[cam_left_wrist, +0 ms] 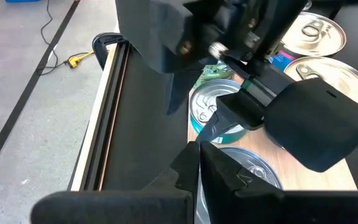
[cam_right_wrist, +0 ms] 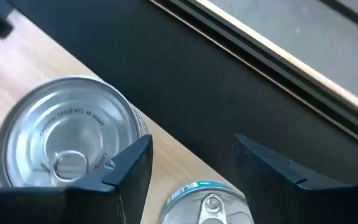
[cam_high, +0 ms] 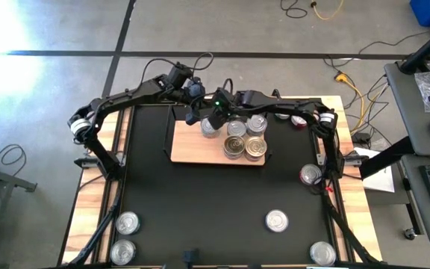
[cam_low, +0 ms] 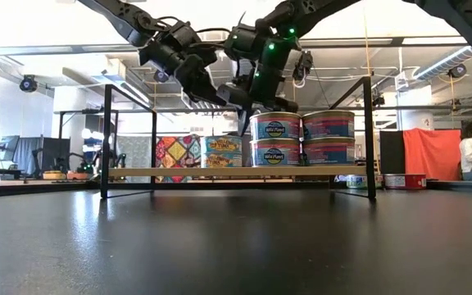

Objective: Stack canned seafood by type on shelf
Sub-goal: Stack the top left light blue tuna can on the light blue tuna can, then put the bottom right green and white tuna can on the shelf

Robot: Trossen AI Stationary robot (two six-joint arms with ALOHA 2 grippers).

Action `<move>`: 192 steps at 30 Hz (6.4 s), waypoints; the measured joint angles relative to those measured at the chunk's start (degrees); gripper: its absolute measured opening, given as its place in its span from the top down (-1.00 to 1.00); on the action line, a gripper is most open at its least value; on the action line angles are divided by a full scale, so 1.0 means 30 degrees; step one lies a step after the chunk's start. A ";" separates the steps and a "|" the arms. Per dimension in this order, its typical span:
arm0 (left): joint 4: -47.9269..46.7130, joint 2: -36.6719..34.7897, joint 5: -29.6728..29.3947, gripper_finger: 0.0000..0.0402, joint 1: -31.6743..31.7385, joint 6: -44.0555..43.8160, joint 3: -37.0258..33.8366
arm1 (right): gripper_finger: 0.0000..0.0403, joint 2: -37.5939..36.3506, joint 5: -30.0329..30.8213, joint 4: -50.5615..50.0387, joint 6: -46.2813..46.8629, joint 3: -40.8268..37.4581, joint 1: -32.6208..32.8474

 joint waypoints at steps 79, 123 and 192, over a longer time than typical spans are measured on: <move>-0.0858 -0.6775 0.0741 1.00 -0.0034 -0.1514 -0.1122 | 0.83 0.1126 -0.4912 0.2577 0.3982 0.1005 0.0896; -0.2022 -1.3844 0.0707 1.00 -0.0313 -0.2947 -0.1115 | 0.83 0.1336 -0.4835 0.0490 0.3695 0.1002 0.0721; 0.1700 -1.0040 -1.1117 1.00 -1.9050 -1.3374 -0.2208 | 0.83 -0.4608 -0.1825 -0.5687 2.0984 -0.3487 2.3685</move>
